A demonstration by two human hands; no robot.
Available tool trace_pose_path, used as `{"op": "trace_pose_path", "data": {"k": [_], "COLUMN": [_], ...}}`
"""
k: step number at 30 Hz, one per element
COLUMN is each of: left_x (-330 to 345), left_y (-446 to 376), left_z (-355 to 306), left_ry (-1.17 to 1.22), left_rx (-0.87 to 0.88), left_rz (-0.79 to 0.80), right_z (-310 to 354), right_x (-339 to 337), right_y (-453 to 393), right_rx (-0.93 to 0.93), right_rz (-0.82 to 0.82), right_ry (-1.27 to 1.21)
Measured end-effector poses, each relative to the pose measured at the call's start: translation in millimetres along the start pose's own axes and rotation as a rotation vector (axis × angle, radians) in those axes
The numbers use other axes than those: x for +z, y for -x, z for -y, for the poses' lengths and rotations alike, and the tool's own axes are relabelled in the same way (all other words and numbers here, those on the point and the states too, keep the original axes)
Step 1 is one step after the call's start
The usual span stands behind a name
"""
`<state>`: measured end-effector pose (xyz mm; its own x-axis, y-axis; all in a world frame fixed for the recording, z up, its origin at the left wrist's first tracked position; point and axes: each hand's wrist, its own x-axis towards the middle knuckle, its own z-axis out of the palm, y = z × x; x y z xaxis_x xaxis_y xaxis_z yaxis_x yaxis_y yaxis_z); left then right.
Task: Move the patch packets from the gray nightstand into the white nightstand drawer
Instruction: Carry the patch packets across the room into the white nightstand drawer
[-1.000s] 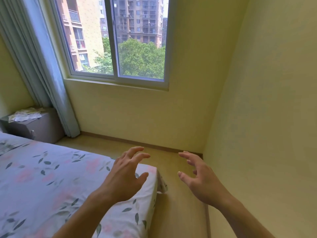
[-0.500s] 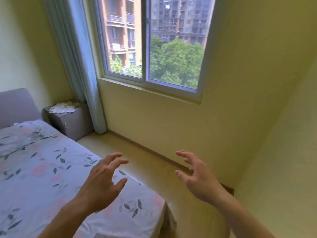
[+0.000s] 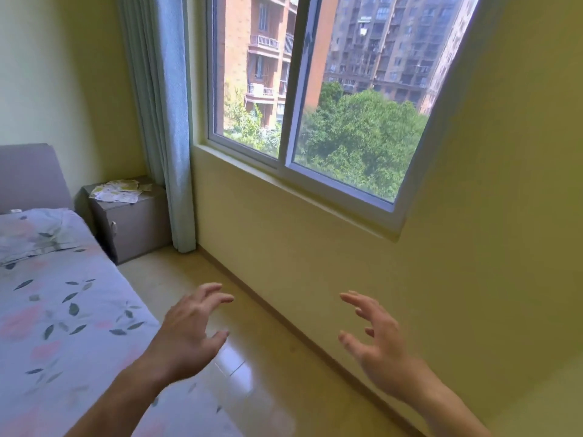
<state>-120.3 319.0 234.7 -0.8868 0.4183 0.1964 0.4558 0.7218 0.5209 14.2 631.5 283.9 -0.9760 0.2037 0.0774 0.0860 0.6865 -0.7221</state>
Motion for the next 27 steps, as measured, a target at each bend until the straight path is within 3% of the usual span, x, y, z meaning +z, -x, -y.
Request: {"op": "trace_pose_path", "data": {"k": [8,20,27], "left_x": [51,85,70], "left_y": [-141,-304,-336], "left_z": [-54,-13,2], "left_ry": [0.032,-0.067,-0.112], "left_rx": [0.055,-0.291,-0.511], "left_rz": [-0.020,-0.154,-0.233], "right_z": [-47,-119,-89], "right_x": [-31,-32,4], "right_y": [-152,-411,-537], "right_rx": [-0.044,-0.219,-0.380], "right_rz": [0.063,0.338,0.516], "right_ry": [-0.024,-0.046,-0.068]}}
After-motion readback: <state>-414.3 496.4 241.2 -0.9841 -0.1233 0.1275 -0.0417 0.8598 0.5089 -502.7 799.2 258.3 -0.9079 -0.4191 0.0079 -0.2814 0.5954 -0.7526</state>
